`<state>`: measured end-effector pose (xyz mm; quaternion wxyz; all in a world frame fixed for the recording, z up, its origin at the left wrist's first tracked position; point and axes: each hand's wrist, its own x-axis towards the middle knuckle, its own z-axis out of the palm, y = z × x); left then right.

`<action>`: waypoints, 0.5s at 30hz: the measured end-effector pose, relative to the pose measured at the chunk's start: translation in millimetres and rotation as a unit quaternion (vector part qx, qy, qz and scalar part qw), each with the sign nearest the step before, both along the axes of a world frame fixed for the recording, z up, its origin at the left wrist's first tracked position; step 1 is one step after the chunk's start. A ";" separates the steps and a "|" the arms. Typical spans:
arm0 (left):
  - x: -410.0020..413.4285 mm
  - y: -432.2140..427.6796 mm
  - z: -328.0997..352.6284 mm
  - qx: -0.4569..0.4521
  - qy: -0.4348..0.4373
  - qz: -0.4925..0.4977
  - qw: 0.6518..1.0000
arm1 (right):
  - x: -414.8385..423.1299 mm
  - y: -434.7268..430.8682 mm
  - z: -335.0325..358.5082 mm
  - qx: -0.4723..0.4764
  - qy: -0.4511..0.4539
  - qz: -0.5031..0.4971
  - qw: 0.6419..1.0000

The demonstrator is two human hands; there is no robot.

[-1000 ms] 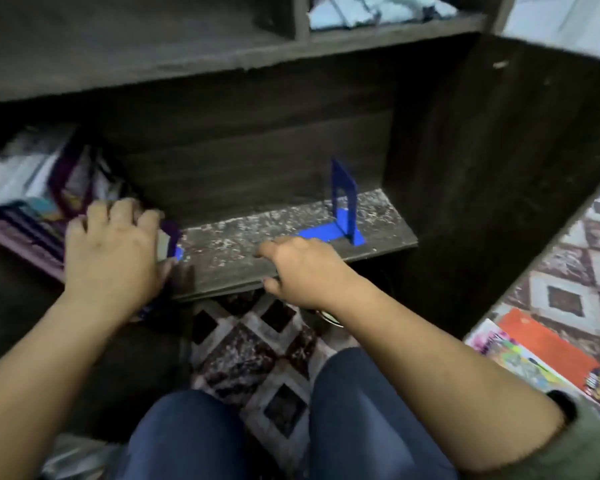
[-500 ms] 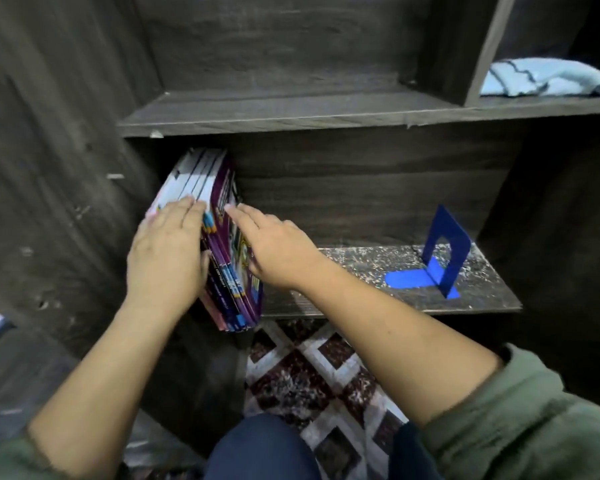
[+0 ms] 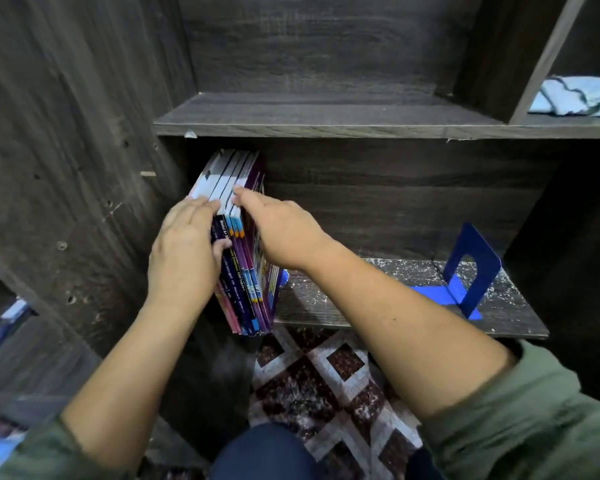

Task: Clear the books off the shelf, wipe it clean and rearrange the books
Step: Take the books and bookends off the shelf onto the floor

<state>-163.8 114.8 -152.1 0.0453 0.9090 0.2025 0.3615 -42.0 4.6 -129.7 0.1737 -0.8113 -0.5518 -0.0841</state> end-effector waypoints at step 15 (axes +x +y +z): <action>2.2 -10.5 9.2 -0.040 -0.001 0.042 0.998 | 4.9 4.1 4.7 0.005 0.025 -0.004 1.000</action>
